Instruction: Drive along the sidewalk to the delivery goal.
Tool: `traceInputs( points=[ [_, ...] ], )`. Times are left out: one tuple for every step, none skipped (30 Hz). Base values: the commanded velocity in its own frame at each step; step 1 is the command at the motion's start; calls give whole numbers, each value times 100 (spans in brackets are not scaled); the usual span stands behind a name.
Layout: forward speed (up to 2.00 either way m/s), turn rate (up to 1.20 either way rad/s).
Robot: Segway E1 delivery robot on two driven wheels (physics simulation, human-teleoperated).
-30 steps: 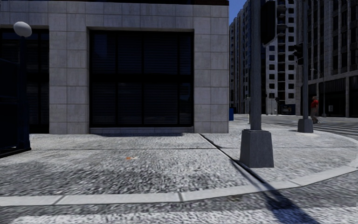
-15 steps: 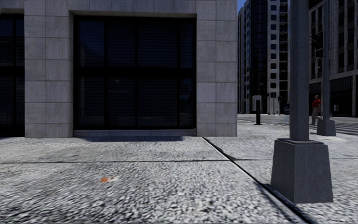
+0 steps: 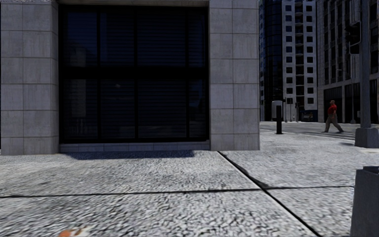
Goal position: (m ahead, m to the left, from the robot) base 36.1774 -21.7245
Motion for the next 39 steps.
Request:
traceInputs(
  points=[
    [148, -32],
    [148, -35],
    [148, -37],
    [148, -39],
    [148, -41],
    [148, -41],
    [148, -43],
    [148, -44],
    [148, -49],
    [148, -55],
    [148, -57],
    [148, -57],
    [148, -58],
    [148, -59],
    [148, -59],
    [148, -59],
    [148, -59],
    [149, -59],
    [153, -59],
    [161, -59],
    [172, -59],
    [200, -59],
    [200, -59],
    [200, -59],
    [200, -59],
    [200, -59],
    [200, -59],
    [200, -59],
    [200, -59],
    [200, -59],
    [200, -59],
    [200, -59],
    [200, -59],
    [200, -59],
    [200, -59],
    [200, -59],
    [200, -61],
    [200, -63],
    [200, -63]
  ],
)
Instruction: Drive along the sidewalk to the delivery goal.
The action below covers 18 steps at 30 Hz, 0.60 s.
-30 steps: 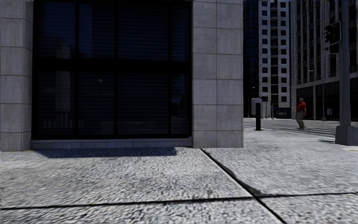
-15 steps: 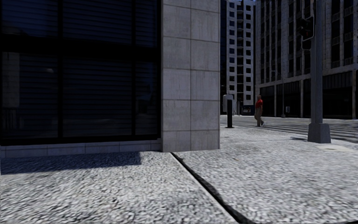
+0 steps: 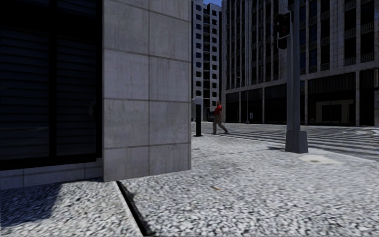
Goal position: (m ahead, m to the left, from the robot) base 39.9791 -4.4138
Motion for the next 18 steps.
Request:
traceInputs(
  points=[
    [200, -68],
    [200, -72],
    [200, -72],
    [200, -73],
    [200, -73],
    [200, -73],
    [200, -73],
    [200, -73],
    [200, -73],
    [200, -73],
    [200, -73],
    [200, -73],
    [200, -73],
    [200, -73],
    [200, -73],
    [200, -73],
    [200, -73],
    [200, -73]
  ],
)
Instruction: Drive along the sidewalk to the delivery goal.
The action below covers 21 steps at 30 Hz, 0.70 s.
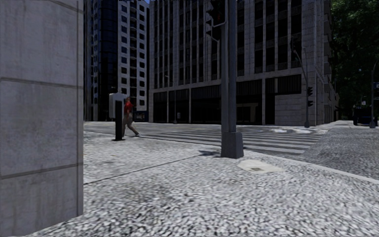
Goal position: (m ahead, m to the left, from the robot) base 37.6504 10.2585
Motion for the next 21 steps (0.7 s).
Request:
traceInputs(
  points=[
    [200, -73],
    [200, -73],
    [200, -73],
    [200, -73],
    [200, -73],
    [200, -73],
    [200, -73],
    [200, -73],
    [200, -73],
    [200, -72],
    [200, -72],
    [200, -72],
    [200, -72],
    [200, -71],
    [200, -71],
    [200, -71],
    [200, -70],
    [200, -69],
    [200, -68],
    [200, -58],
    [200, -45]
  ],
)
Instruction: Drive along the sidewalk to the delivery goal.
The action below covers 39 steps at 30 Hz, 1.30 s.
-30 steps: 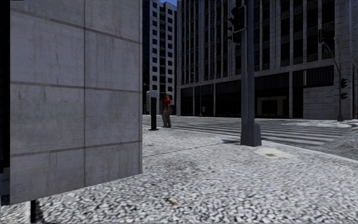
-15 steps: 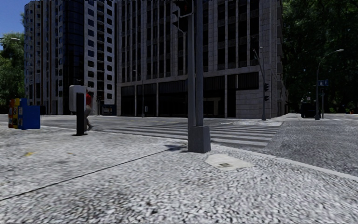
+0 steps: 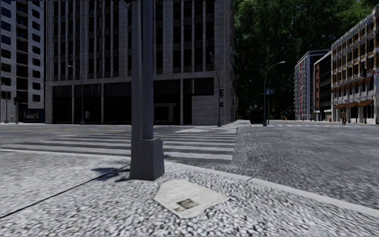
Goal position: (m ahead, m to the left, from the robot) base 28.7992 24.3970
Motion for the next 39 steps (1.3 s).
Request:
traceInputs(
  points=[
    [200, -45],
    [200, -43],
    [200, -42],
    [200, -42],
    [200, -42],
    [200, -42],
    [200, -42],
    [200, -42],
    [200, -3],
    [200, 0],
    [200, 0],
    [200, 0],
    [200, 0],
    [200, 0],
    [200, 0],
    [200, 0],
    [200, 0],
    [200, 0],
    [200, 0],
    [200, 0],
    [200, 0],
    [200, 0],
    [200, 0],
    [200, 0],
    [200, 0],
    [200, 3],
    [200, 12],
    [198, 20],
    [198, 20],
    [196, 23],
    [195, 25],
    [193, 27],
    [191, 29],
    [191, 29],
    [187, 30],
    [180, 31],
    [174, 32],
    [169, 32],
    [169, 32]
  ],
)
